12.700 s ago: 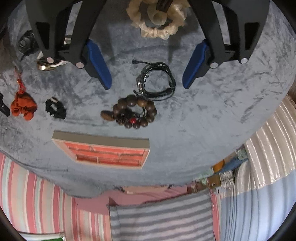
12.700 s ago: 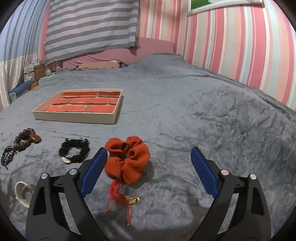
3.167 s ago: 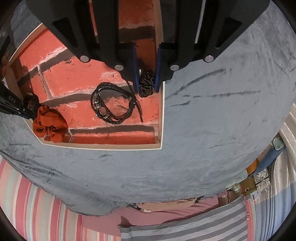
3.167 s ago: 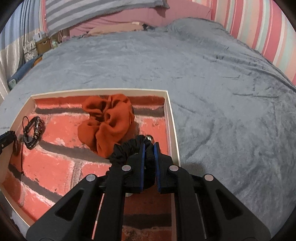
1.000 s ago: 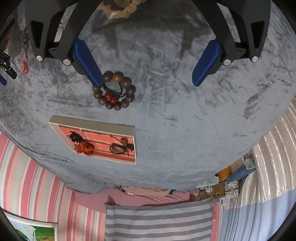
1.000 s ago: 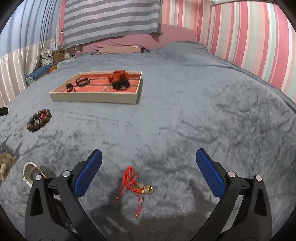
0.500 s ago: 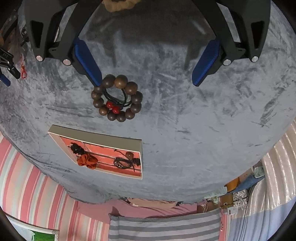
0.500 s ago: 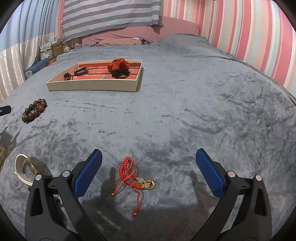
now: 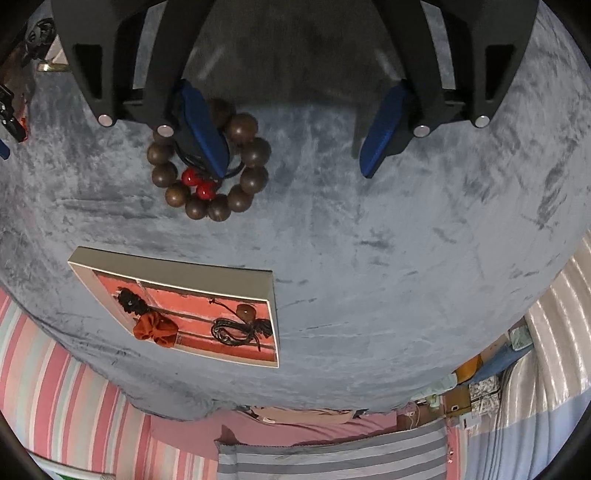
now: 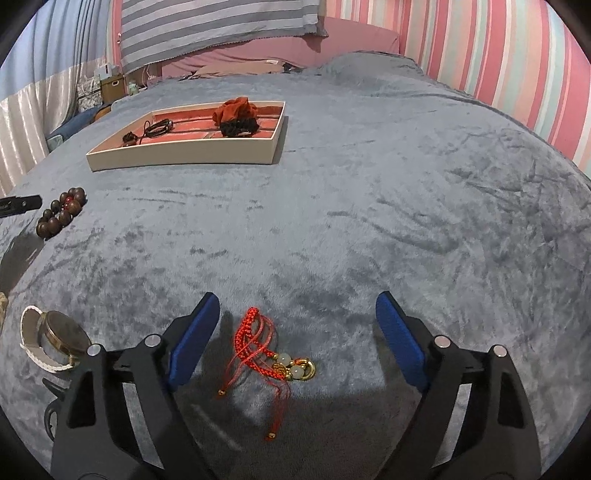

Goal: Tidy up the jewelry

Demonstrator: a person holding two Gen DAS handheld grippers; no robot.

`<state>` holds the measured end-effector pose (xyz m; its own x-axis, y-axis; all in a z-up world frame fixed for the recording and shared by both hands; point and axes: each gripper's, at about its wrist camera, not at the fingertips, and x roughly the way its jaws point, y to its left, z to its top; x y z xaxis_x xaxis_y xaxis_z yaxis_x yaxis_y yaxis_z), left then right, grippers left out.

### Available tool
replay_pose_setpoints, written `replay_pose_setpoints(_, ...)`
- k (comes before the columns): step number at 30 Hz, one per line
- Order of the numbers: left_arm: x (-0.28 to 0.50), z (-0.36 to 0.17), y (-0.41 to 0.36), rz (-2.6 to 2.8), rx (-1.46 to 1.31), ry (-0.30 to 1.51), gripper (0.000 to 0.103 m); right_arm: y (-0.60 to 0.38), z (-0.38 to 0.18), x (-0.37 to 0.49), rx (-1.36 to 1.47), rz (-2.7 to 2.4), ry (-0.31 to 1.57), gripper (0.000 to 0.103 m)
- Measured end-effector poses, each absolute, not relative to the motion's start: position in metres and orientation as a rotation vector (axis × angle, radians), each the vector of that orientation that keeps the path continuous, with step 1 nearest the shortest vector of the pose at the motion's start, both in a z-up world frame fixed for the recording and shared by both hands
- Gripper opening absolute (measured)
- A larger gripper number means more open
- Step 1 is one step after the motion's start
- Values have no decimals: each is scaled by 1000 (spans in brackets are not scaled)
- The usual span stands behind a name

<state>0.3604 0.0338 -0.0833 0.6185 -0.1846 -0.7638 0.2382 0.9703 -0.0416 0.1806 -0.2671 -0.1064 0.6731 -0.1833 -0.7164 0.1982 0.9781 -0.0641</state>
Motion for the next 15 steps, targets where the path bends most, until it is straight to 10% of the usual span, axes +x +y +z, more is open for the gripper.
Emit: replay_pose_setpoints(15, 389, -107, 10, -259, 170, 906, 52, -267, -119, 189, 16, -192, 856, 61)
